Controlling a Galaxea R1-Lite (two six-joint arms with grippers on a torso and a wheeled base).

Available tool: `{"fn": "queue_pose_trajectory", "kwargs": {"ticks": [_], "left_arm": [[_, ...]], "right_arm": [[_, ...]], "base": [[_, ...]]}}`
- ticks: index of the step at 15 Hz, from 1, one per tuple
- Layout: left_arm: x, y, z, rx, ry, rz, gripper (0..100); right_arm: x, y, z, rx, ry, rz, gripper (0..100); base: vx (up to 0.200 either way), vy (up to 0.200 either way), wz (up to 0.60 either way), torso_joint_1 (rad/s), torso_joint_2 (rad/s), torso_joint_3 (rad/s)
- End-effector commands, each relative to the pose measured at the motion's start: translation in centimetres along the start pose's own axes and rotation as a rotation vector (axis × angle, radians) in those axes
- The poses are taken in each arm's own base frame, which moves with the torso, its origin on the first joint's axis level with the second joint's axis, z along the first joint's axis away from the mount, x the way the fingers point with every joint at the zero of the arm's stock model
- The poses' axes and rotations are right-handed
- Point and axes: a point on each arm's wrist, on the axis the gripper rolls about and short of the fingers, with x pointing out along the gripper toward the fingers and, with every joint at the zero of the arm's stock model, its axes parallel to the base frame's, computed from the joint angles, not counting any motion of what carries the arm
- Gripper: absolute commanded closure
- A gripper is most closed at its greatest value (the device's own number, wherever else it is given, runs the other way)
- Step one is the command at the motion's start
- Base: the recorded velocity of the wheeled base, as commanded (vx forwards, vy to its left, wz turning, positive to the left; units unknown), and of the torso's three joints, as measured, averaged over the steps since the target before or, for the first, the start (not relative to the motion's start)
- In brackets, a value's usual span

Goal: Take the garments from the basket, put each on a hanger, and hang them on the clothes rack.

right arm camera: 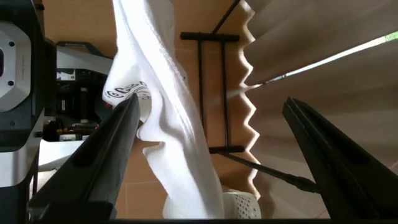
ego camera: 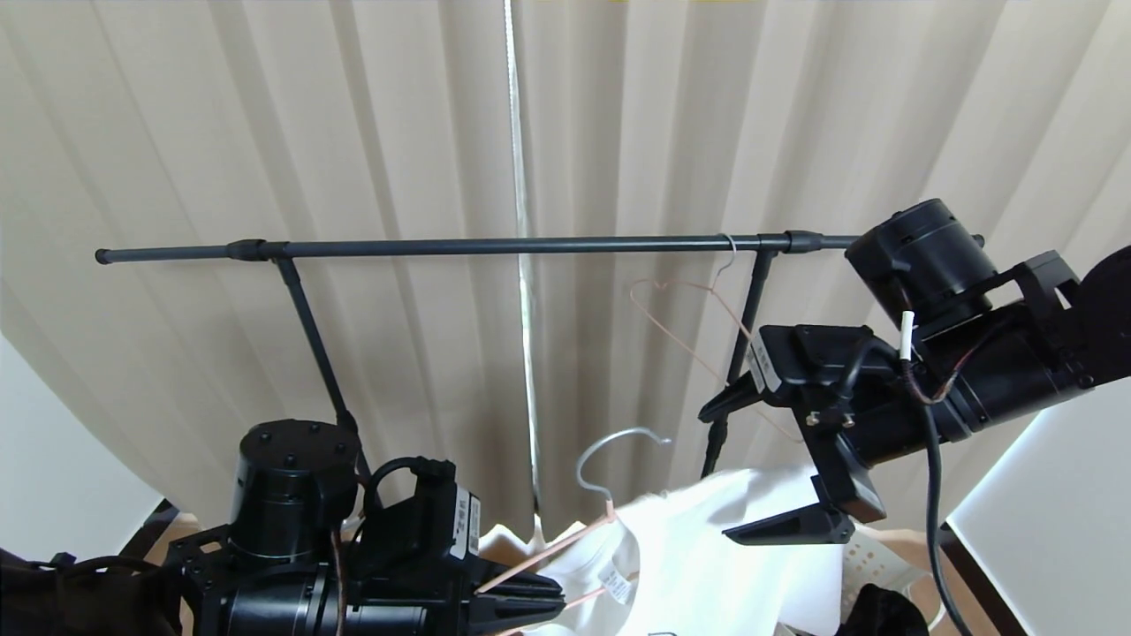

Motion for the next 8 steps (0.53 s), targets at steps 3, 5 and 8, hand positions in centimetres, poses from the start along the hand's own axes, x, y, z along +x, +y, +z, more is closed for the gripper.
{"fn": "queue_pose_trajectory", "kwargs": {"ticks": [3,5,8], "left_arm": [[0.0,-0.2,0.2,0.006,-0.004,-0.003,100],[-0.1,-0.2,0.2,0.007,-0.006,-0.002,100],[0.0,-0.2,0.5,0.018,-0.013,-0.003,100]], "right_arm": [[1.1,0.5,0.5,-0.017,0.0,0.04,0],[1.3,0.6,0.6,-0.02,0.002,0.047,0],[2.0,0.7,0.7,-0.026,0.005,0.064,0]], "base": [[0.0,0.0,0.0,0.0,0.0,0.0],[0.0,0.0,0.0,0.0,0.0,0.0],[0.0,0.0,0.0,0.0,0.0,0.0]]}}
